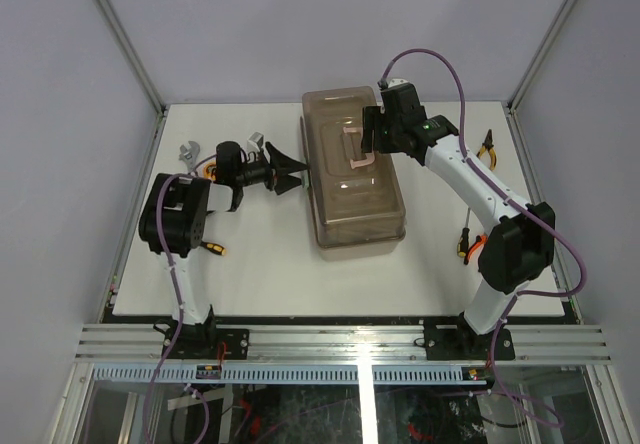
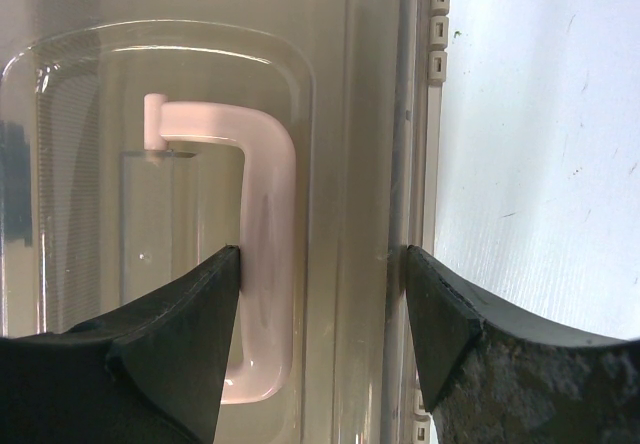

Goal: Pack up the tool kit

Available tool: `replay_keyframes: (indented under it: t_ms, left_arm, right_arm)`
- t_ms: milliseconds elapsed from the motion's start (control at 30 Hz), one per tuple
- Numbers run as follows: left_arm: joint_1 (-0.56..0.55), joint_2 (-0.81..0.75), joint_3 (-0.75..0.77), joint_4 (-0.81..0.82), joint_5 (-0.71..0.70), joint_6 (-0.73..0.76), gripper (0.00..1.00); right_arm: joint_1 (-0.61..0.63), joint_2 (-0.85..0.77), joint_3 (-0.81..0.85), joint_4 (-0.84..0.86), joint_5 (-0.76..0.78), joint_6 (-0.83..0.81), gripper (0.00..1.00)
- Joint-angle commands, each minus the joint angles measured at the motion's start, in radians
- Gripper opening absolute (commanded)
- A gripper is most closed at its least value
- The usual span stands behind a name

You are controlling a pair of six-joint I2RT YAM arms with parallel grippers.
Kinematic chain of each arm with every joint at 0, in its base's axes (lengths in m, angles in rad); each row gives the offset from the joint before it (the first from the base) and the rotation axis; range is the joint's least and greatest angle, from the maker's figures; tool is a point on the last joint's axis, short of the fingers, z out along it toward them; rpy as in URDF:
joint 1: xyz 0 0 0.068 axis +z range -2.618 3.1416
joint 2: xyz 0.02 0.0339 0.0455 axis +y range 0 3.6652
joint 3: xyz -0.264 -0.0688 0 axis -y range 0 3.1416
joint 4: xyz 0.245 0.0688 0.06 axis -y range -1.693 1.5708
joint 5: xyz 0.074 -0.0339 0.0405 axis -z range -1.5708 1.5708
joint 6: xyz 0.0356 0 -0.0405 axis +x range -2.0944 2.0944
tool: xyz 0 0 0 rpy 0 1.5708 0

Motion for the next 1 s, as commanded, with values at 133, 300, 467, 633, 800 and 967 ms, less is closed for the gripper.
replay_keyframes:
  t_ms: [133,300,467,633,800,967]
  left_arm:
    - [-0.076,-0.129,0.141,-0.585,-0.014,0.31,0.0]
    - [-0.075,-0.159,0.133,-0.683,-0.046,0.355,0.0]
    - [-0.074,-0.186,0.135,-0.687,-0.037,0.34,0.0]
    - [-0.073,-0.218,0.074,-0.397,0.031,0.205,0.0]
    - [-0.071,-0.212,-0.027,-0.005,0.068,-0.021,0.0]
    - [-0.06,-0.189,-0.094,0.272,0.074,-0.166,0.0]
  right_arm:
    - [0.086,0.1,-0.088,-0.225,-0.169,0.024,0.62]
    - [0.086,0.1,-0.097,-0.214,-0.174,0.024,0.62]
    - [0.086,0.097,-0.11,-0.206,-0.176,0.026,0.62]
    - [0.086,0.091,-0.122,-0.203,-0.179,0.028,0.62]
    - [0.086,0.085,-0.13,-0.202,-0.185,0.027,0.62]
    - [0.086,0.072,-0.143,-0.196,-0.198,0.026,0.62]
